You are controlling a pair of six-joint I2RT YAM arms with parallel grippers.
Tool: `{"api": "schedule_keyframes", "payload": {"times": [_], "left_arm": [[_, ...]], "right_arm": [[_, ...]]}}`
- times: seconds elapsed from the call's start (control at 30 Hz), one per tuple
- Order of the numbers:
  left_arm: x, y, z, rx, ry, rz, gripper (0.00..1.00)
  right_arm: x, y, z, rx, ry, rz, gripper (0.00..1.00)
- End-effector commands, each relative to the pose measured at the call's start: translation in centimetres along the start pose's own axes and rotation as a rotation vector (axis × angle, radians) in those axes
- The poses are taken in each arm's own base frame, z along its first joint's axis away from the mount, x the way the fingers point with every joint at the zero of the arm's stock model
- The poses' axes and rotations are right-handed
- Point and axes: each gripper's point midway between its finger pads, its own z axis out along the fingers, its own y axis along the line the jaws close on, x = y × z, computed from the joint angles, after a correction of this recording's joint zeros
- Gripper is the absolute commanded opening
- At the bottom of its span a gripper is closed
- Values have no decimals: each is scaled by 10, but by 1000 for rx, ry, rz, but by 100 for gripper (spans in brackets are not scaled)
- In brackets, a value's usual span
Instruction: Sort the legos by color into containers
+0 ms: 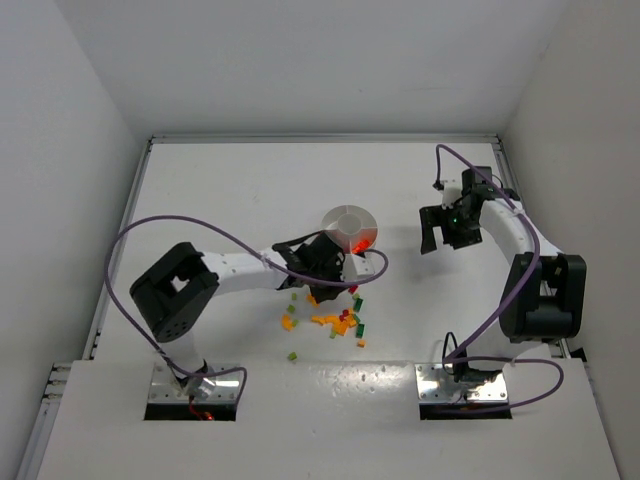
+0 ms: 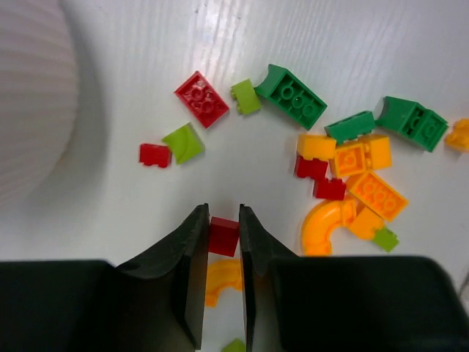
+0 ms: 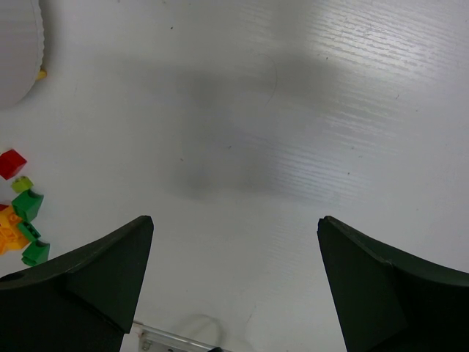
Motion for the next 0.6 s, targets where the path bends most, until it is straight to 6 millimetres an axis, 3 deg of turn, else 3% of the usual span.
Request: {"api": "schedule_keyframes", "payload": {"times": [0.0, 0.2, 0.27, 0.33, 0.57], "left_arm": [[-38, 8, -38, 12, -125, 11, 14], [-79, 27, -81, 4, -245, -36, 14], [-85, 26, -85, 12, -253, -41, 14], [-93, 39, -93, -22, -277, -56, 14], [-95, 67, -85, -57, -264, -102, 15]], "right_arm": [[-20, -1, -4, -5, -55, 2, 94], [-19, -1, -2, -6, -46, 5, 94], [-19, -1, -2, -6, -46, 5, 94], [-21, 1, 0, -10, -45, -4, 94], [-26, 2, -2, -19, -48, -4, 94]]}}
